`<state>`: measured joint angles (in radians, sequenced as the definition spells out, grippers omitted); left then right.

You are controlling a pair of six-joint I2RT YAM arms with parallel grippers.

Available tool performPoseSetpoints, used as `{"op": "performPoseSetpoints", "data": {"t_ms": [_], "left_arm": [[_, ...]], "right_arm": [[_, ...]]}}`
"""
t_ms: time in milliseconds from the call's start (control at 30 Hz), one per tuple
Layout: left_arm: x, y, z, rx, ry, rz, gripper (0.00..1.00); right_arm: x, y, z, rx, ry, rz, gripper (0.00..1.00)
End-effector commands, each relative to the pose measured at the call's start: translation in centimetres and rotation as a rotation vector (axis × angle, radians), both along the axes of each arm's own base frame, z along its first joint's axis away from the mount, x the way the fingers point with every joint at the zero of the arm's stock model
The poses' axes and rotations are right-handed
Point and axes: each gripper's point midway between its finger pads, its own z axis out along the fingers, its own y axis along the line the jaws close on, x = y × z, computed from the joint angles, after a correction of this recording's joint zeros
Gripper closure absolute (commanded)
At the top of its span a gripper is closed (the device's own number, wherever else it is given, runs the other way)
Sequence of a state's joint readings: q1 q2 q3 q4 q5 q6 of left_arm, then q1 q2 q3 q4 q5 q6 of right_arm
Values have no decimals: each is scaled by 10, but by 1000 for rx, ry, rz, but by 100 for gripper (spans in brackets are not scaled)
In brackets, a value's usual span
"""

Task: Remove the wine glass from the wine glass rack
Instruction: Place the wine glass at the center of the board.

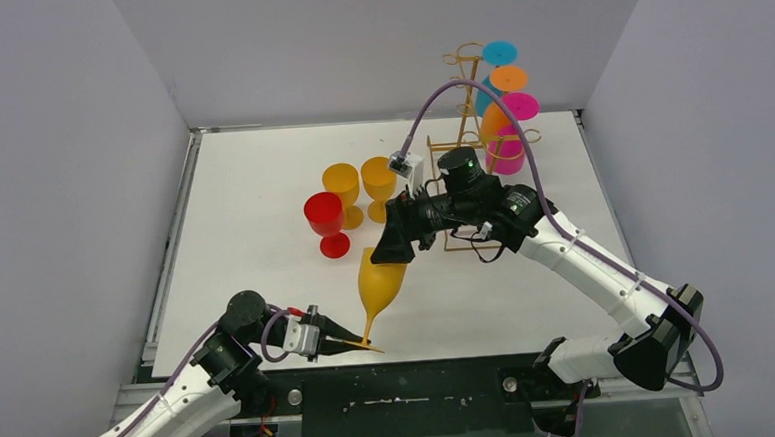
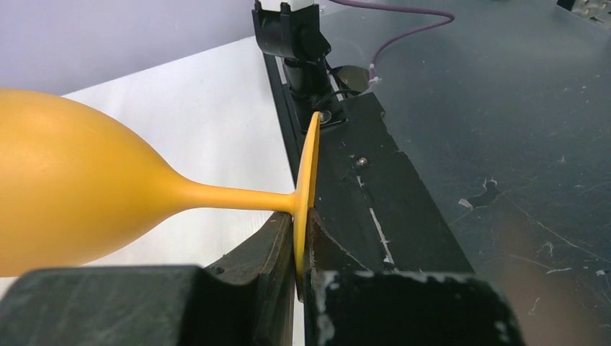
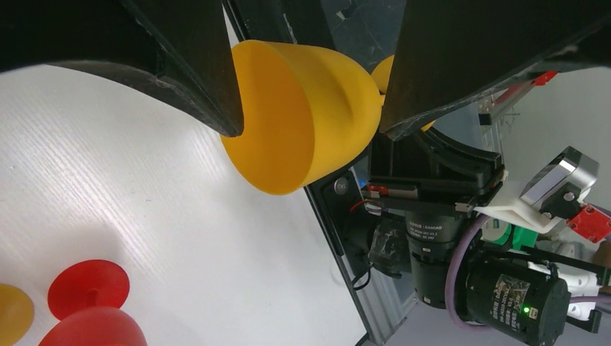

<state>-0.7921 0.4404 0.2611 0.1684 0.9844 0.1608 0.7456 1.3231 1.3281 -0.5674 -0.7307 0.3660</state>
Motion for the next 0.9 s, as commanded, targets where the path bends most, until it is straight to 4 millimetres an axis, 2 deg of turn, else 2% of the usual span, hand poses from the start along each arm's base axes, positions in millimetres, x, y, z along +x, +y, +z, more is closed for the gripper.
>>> {"op": "performPoseSetpoints", "data": {"t_ms": [0,133,300,433,567,633,767,867], "left_arm": [[-5,2,31,-85,-79,-31,100],[-3,1,29,-80,-75,-23,100],[0,2,29,-79,-79,-15,100],[-2,2,28,-76,-65,-29,100],[-5,2,27,-71,-51,-52,100],[-6,1,26,-70,-41,-59,100],[-5,1,23,-57,-34,-57,100],[-5,1,23,-60,-39,-50,100]], "right_arm": [[-10,2,20,30,24,73,31],[-22,8,24,67,96,146,41],[-35,6,22,57,143,214,44],[-40,7,24,67,153,243,54],[-42,9,25,77,155,264,59],[-42,10,24,80,161,268,65],[-45,11,27,96,174,293,85],[-46,11,30,106,165,292,94]]}}
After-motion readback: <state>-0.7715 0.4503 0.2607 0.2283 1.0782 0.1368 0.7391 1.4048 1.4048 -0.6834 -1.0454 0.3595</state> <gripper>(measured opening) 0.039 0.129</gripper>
